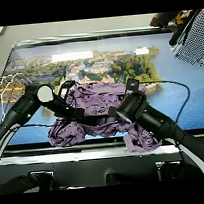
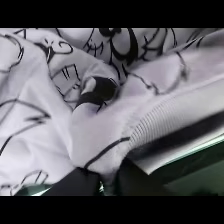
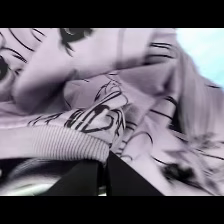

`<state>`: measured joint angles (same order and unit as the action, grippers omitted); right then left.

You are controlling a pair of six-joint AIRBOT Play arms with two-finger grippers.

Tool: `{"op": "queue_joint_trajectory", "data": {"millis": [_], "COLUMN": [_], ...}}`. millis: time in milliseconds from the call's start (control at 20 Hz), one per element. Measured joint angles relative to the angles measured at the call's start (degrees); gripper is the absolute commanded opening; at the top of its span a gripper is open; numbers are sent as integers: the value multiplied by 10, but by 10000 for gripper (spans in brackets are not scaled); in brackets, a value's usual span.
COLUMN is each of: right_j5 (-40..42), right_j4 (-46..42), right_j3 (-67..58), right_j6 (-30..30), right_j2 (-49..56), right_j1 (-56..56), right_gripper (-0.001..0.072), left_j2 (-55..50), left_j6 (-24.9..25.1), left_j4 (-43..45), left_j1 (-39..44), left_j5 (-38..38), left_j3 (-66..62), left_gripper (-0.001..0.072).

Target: Fold the clothes and pants, and hang the long-sleeved shirts on hangers.

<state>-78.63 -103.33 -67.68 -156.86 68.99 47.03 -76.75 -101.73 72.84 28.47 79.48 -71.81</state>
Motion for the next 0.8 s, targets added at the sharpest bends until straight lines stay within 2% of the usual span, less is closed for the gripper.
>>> {"op": "queue_joint_trajectory", "data": {"millis": [50, 100, 200, 350, 600, 650, 800], "right_j5": [12, 22, 33, 32, 19, 16, 12], "right_j4": [1, 5, 16, 27, 39, 40, 44], "right_j3": [4, 7, 10, 11, 12, 12, 12], "right_j6": [-9, -13, -12, 4, 35, 41, 53], "right_j2": [4, 7, 9, 3, -6, -7, -8], "right_j1": [1, 2, 3, 3, 3, 3, 3], "right_gripper": [48, 48, 48, 48, 48, 48, 48], "left_j2": [-2, 0, 19, 94, 200, 207, 208], "left_j6": [2, 5, 18, 40, 156, 161, 157], "left_j4": [-4, -5, -3, 35, 83, 85, 85], "left_j1": [-6, -16, -58, -180, -460, -500, -601], "left_j5": [-11, -16, -15, -21, -55, -61, -99], "left_j3": [6, 8, 13, 45, 135, 148, 178], "left_gripper": [485, 538, 539, 538, 539, 627, 636]}}
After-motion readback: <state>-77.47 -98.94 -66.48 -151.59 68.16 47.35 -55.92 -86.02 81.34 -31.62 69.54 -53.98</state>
